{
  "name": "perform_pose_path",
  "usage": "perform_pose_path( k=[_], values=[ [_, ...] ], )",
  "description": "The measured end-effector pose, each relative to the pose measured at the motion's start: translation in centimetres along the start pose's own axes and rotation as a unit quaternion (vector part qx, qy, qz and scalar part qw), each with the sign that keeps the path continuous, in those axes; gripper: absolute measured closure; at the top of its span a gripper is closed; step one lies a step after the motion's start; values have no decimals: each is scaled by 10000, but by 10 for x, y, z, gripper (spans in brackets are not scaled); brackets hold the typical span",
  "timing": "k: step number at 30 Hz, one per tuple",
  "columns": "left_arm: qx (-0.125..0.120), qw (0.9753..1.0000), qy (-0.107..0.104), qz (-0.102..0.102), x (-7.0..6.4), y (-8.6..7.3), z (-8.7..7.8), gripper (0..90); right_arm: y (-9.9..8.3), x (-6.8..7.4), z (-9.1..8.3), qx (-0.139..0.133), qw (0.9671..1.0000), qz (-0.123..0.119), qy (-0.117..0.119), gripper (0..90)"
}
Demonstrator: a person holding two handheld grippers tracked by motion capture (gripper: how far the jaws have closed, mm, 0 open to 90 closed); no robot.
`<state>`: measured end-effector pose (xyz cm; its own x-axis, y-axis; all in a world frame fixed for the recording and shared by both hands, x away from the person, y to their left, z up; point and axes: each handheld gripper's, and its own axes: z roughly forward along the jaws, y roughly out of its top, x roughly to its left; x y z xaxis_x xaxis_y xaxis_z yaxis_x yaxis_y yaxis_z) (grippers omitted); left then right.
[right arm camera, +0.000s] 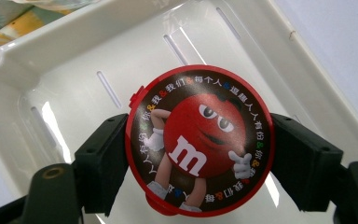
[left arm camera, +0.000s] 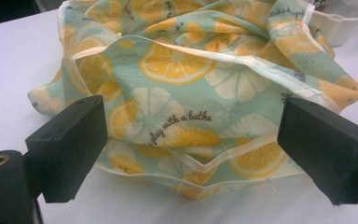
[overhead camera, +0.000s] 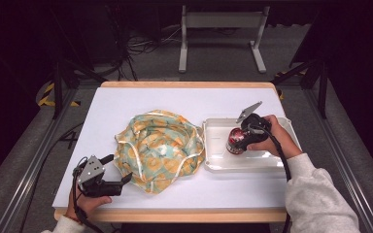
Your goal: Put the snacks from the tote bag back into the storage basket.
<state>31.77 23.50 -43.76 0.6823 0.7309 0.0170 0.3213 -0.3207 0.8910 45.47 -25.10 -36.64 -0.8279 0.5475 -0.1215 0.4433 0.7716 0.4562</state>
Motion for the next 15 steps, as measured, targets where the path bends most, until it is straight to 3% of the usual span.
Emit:
perform_pose_path(
  k=[6, 15],
  values=[
    [-11, 10000, -4, 20, 0, 0, -1, 90, 8, 3, 4, -1, 9999, -50, -90, 255],
    [-3, 10000, -4, 23, 0, 0, 0, 90, 5, 2, 0, -144, 9998, 37, -94, 257]
  ],
)
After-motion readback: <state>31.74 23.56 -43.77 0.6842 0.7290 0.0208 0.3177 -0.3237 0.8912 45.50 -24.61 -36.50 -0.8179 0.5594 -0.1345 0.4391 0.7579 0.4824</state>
